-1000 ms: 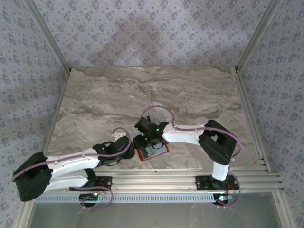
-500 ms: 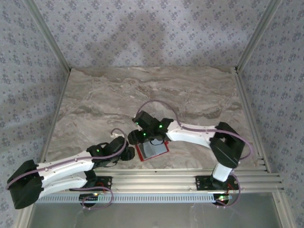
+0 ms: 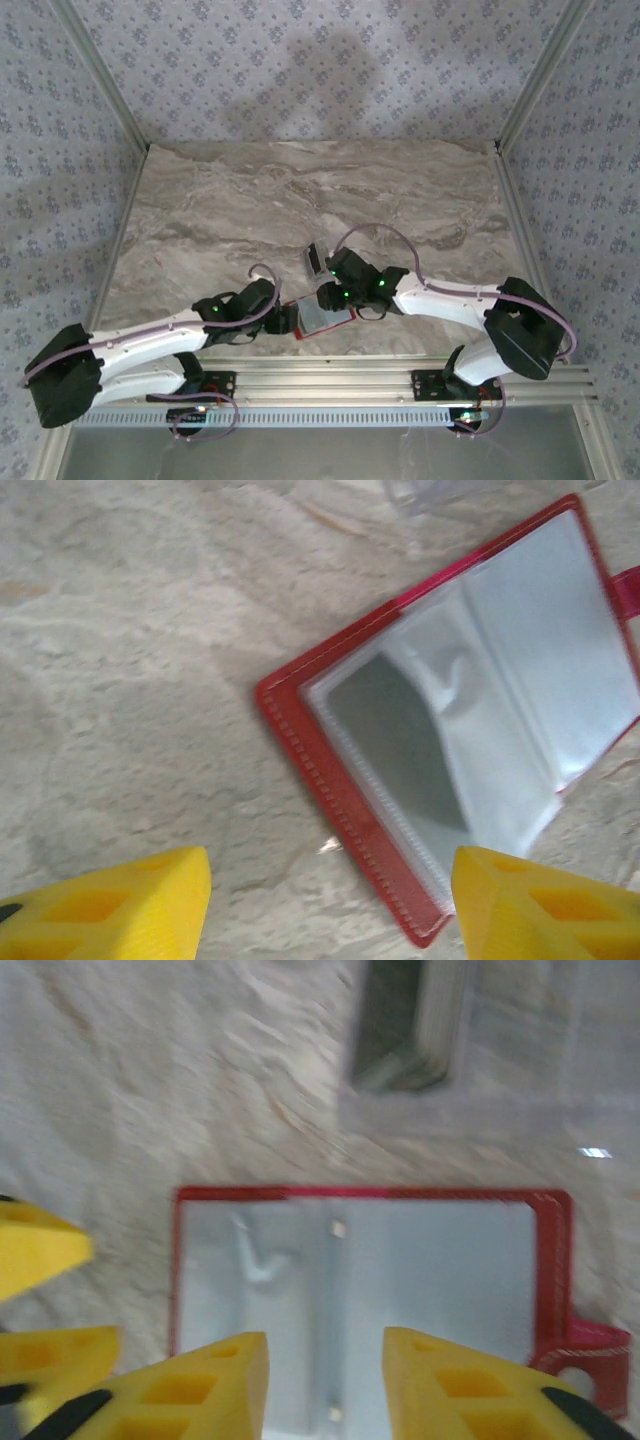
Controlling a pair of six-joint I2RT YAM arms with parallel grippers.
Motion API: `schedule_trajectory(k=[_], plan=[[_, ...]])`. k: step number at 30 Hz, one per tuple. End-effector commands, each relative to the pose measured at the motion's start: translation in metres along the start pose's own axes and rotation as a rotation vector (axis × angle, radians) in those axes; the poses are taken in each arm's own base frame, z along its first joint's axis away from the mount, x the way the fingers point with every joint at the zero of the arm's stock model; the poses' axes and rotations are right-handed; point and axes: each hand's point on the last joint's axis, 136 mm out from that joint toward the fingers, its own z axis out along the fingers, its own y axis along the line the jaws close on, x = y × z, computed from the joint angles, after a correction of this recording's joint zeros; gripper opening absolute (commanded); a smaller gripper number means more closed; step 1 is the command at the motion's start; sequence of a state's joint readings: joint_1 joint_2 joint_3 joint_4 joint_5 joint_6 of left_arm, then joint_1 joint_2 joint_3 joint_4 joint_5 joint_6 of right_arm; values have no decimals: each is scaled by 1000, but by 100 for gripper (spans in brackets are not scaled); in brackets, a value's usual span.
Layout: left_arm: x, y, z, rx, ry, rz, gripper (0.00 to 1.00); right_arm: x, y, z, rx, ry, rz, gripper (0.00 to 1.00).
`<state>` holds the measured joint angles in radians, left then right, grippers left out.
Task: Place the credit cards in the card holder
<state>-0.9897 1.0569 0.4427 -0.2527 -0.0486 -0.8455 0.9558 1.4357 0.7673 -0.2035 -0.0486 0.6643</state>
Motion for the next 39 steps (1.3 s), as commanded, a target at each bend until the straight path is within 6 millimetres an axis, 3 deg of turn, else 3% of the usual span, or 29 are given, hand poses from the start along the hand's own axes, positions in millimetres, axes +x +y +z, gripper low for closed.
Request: schedule_trajectory(k=[1,7,14,23,28,33,39], plan=[[-12,-24,-1,50,-14,41,66,1,-12,9,32,-12,19,31],[-18,-22,15,-56,16,66,64,7,-33,18,83,-4,55,27],[-11,-9,34,-137,57,86,60,20,-54,26,139,14,105,26],[-3,-4,45,-162,87,106,44,36,-71,19,157,-19,187,26],[0,-10,47,-123,97,124,36,19,-66,-4,169,-94,178,30],[-1,-17,48,-99,96,136,35,-10,-53,-33,179,-150,121,43],[0,-22,53,-85,109,155,34,-46,-27,-37,123,-148,37,50]])
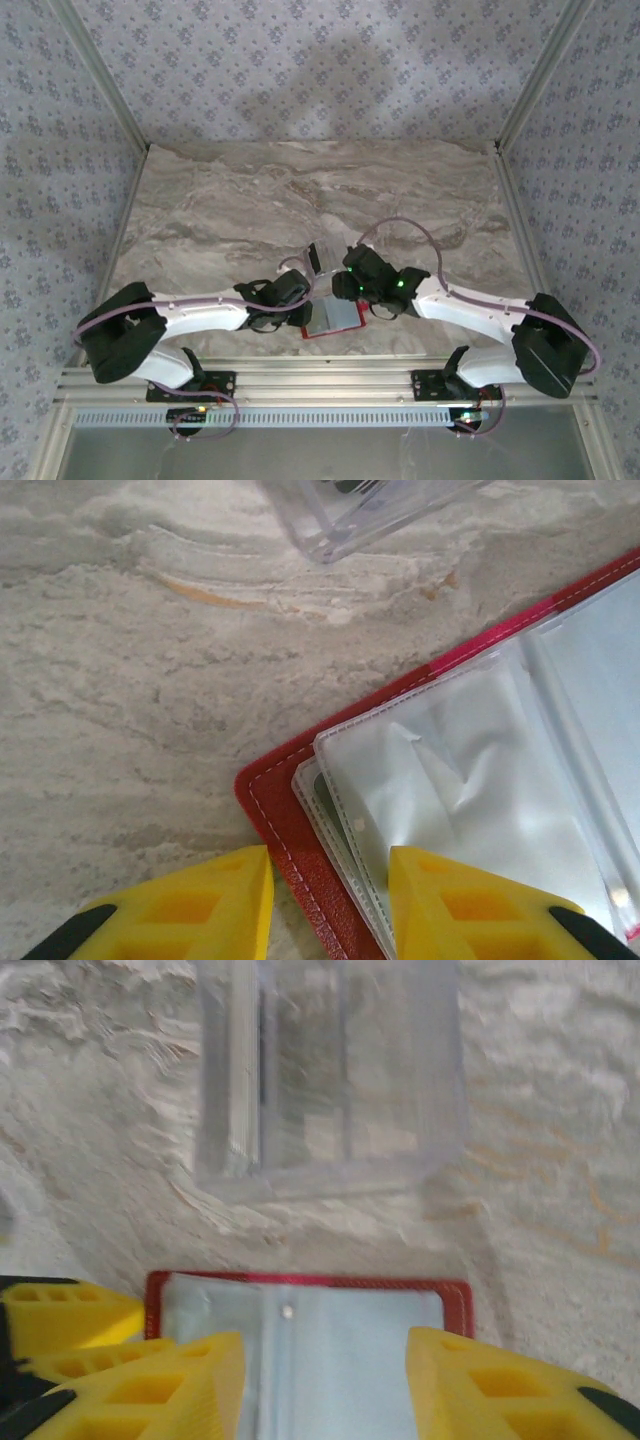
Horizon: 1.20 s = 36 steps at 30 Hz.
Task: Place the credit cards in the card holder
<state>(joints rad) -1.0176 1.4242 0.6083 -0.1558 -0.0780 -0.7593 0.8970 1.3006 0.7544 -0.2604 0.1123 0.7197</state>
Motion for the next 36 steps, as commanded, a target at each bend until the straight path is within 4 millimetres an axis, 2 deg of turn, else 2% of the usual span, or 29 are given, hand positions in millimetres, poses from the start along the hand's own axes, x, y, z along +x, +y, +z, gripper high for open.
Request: schedule_trajectory(k=[1,3,5,9,13,16,17,23,30,36], plan=[[10,-3,6,-1,48,42,34,-17,11,3,0,24,-103,50],[10,-3,6,-3,47,44,33,-26,22,10,-5,37,-142,50],[10,-2,6,-7,48,43,33,-29,26,19,-3,73,-163,50],[10,0,3,-12,40,41,33,-48,35,37,-26,83,-191,49],[10,2,1,-20,36,41,33,-59,33,53,8,98,-193,49],[9,3,0,-20,34,41,33,-58,27,66,32,121,-186,49],[9,3,-1,-20,31,41,33,-66,32,67,26,111,-182,49],[8,4,-2,-24,26,40,33,-65,30,86,16,150,-184,49],[6,5,-2,-26,23,34,33,-59,40,94,-51,191,-191,48],[6,5,-3,-23,19,31,33,-57,55,85,-165,202,-172,45]])
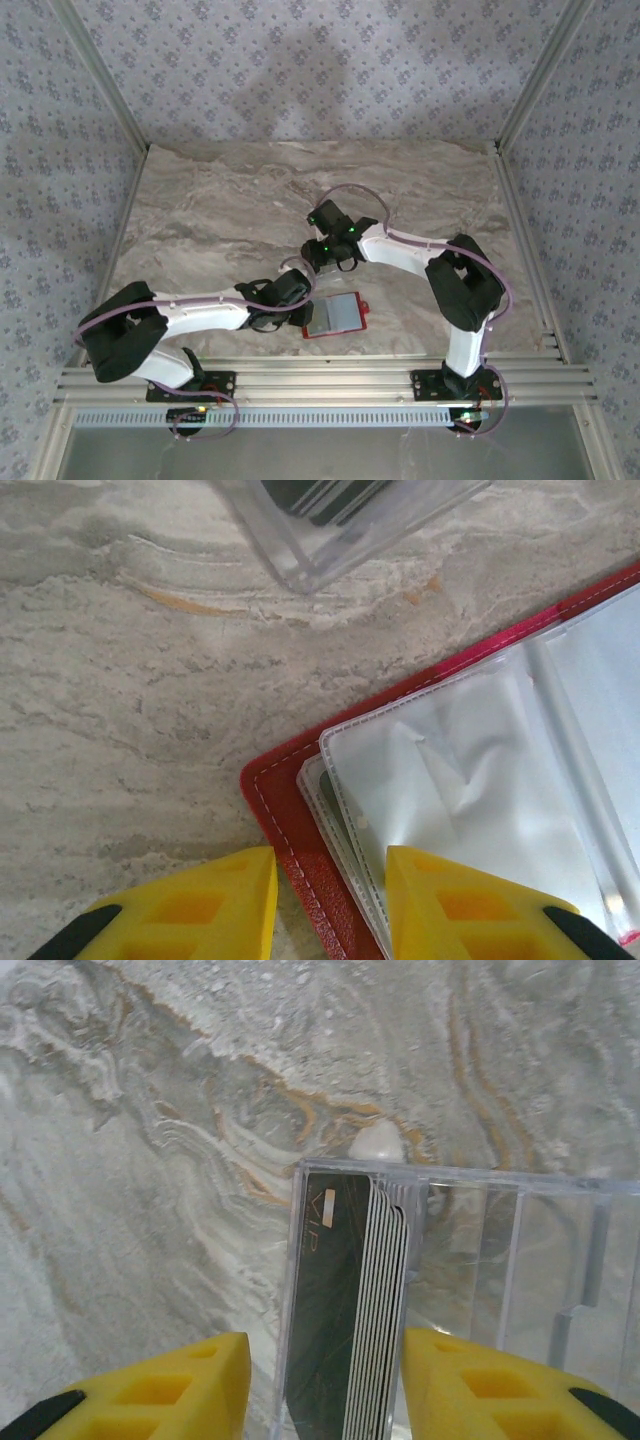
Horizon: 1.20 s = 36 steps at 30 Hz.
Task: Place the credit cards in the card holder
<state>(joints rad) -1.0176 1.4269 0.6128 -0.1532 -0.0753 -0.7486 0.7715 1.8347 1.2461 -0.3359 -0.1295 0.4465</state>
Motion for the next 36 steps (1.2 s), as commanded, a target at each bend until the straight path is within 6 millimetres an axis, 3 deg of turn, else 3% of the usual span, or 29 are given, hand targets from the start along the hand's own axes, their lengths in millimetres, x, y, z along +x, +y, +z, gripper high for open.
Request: schedule_trajectory(k=[1,8,18,24,29,31,36], plan=[[8,7,-3,-29,23,20,33,-2,15,-9,-113,-1,-7,44],[8,8,-4,-24,16,9,33,-1,19,-9,-201,13,19,43],[7,10,-7,-11,9,-8,33,2,13,1,-192,35,25,29],[6,9,-8,4,11,-16,33,6,18,2,-233,54,29,26],[7,10,-7,5,13,-19,33,-1,21,-4,-257,34,39,24],[8,11,-7,4,14,-19,33,10,15,-2,-250,55,48,22],[7,12,-7,10,13,-25,33,9,16,-6,-277,50,63,15]])
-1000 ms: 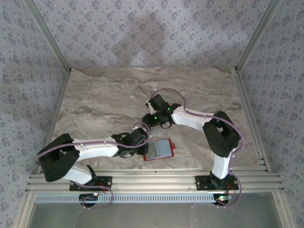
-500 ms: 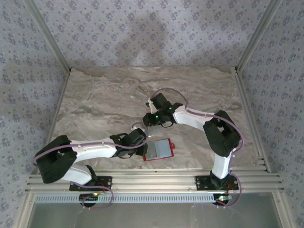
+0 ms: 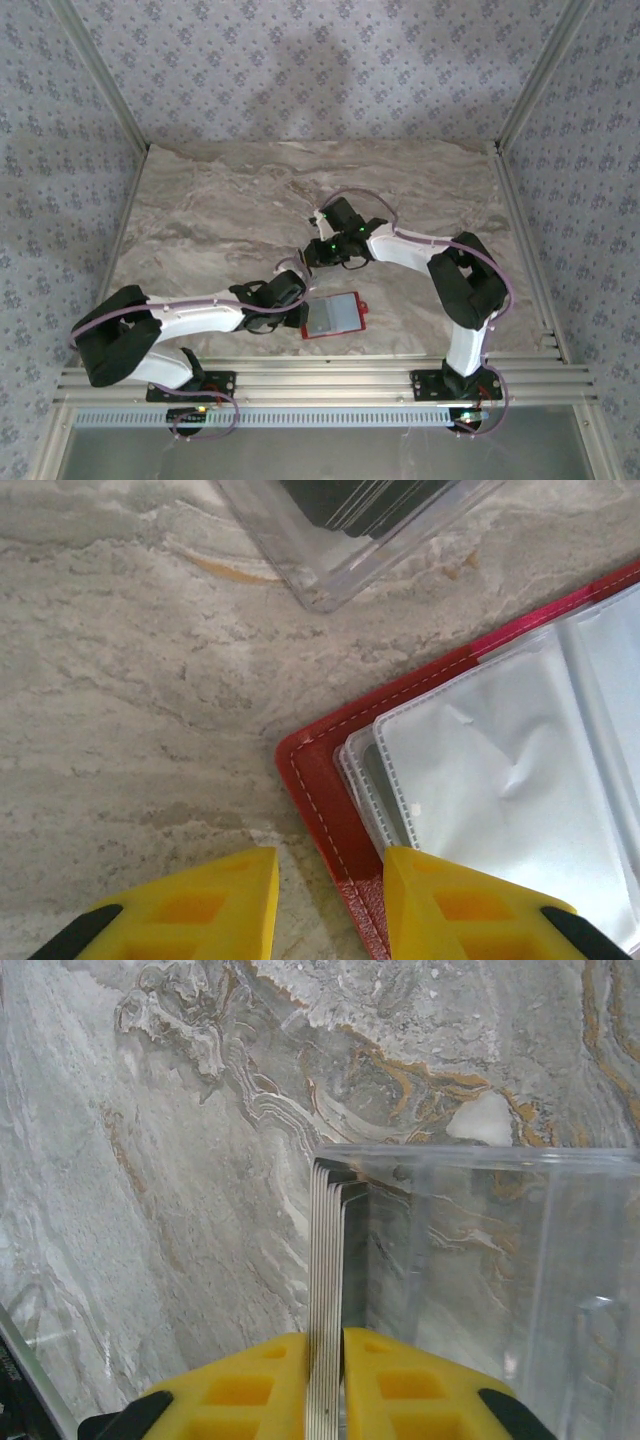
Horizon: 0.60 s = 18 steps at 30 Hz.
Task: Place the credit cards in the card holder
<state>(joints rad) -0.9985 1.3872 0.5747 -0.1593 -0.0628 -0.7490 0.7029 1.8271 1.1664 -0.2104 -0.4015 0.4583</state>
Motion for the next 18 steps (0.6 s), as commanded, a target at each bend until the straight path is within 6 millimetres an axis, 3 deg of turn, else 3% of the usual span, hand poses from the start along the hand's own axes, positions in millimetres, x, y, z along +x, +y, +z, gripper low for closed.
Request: schedule_trajectory(k=[1,9,14,18], plan=[[2,2,-4,14,6,-8,33,3,5,-6,-40,6,11,14],[1,1,-4,18,6,-13,33,1,7,-12,-49,-7,15,14],[1,-1,-5,32,8,-13,33,0,15,-15,-120,-3,29,23],[-2,-4,-11,61,-3,-21,34,1,18,-12,-163,11,40,25]])
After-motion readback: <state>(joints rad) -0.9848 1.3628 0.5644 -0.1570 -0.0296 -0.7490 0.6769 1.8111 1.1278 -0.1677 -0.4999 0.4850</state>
